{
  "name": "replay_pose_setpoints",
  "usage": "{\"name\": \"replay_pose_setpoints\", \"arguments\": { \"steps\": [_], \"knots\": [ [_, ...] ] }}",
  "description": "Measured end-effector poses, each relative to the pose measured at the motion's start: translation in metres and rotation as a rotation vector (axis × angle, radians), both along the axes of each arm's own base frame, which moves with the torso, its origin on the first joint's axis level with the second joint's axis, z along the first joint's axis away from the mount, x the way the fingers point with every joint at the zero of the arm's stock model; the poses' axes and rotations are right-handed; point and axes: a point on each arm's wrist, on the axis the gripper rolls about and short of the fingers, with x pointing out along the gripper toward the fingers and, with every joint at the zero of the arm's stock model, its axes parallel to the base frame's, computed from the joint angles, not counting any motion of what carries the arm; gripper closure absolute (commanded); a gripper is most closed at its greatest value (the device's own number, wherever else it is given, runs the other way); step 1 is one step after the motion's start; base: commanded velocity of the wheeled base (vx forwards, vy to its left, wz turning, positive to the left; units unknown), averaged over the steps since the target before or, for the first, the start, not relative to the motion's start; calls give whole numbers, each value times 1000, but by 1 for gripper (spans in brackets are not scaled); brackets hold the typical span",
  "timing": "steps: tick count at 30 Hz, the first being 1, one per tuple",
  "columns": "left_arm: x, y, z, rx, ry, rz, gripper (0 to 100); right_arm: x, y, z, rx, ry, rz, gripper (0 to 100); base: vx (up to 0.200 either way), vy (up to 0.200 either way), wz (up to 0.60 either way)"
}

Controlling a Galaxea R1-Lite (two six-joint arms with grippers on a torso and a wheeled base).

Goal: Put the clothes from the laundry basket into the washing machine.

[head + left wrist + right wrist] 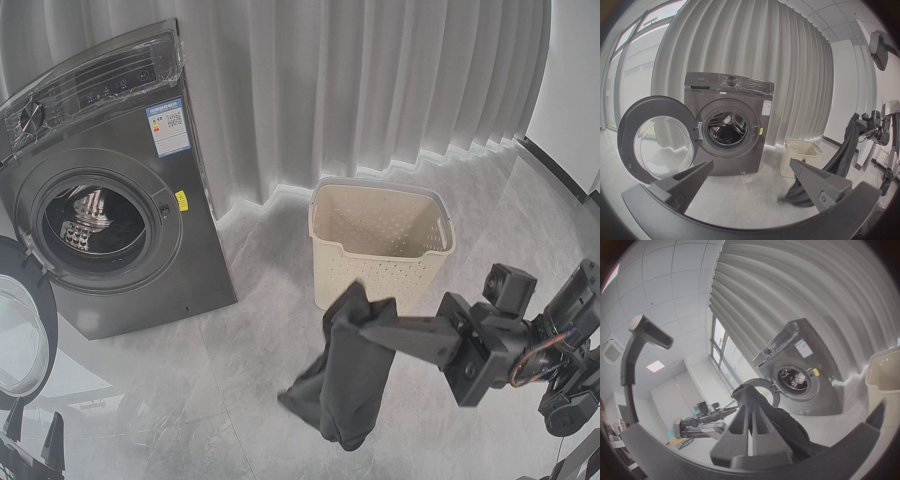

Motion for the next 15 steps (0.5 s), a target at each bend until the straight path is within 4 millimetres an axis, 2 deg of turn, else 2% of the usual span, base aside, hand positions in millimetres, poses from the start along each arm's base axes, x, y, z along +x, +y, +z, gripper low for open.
{"name": "replay_pose_setpoints", "arguments": {
  "steps": [8,15],
  "knots": [
    [0,0,0,0,0,0,0,41,-12,-5,-10,-17,-147,100,0,0,0],
    [0,0,0,0,0,0,0,54,-19,-5,-11,-24,-195,100,0,0,0]
  ]
}}
